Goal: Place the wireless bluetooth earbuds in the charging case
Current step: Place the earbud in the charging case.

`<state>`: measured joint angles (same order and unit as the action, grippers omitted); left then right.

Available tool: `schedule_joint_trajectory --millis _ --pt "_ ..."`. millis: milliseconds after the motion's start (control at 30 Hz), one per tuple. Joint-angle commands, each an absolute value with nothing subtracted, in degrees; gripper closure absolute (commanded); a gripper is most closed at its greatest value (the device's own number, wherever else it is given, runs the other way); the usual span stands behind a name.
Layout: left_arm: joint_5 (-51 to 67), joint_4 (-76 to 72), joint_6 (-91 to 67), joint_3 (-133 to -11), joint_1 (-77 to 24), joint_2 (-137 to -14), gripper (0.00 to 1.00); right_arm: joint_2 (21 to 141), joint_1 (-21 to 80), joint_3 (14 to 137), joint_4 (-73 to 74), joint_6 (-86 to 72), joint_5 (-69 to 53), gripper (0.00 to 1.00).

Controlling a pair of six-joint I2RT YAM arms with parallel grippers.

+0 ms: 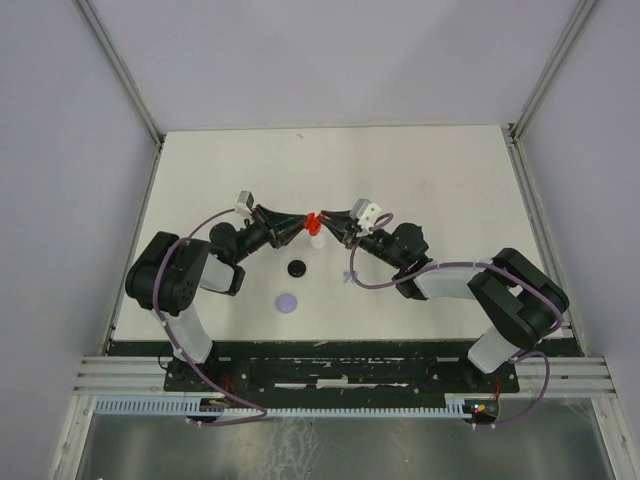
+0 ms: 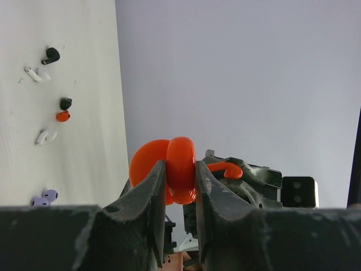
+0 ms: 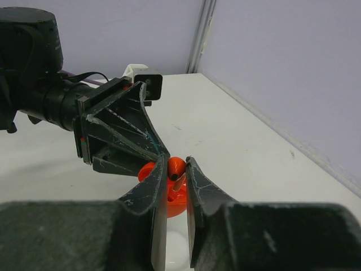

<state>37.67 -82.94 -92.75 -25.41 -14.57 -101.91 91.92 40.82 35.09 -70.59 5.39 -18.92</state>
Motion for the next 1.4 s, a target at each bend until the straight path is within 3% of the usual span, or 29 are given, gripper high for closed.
schedule_joint_trajectory --millis 0,1367 --pt "38.21 -87.43 -95.01 -26.61 -14.85 -102.49 0.97 92.64 41.43 34.72 -75.2 7.52 -20.32 0.98" --pt "39.68 -87.77 -95.13 -27.08 -15.61 -101.8 0.97 94.84 41.85 35.09 -74.37 8.82 -21.36 0.98"
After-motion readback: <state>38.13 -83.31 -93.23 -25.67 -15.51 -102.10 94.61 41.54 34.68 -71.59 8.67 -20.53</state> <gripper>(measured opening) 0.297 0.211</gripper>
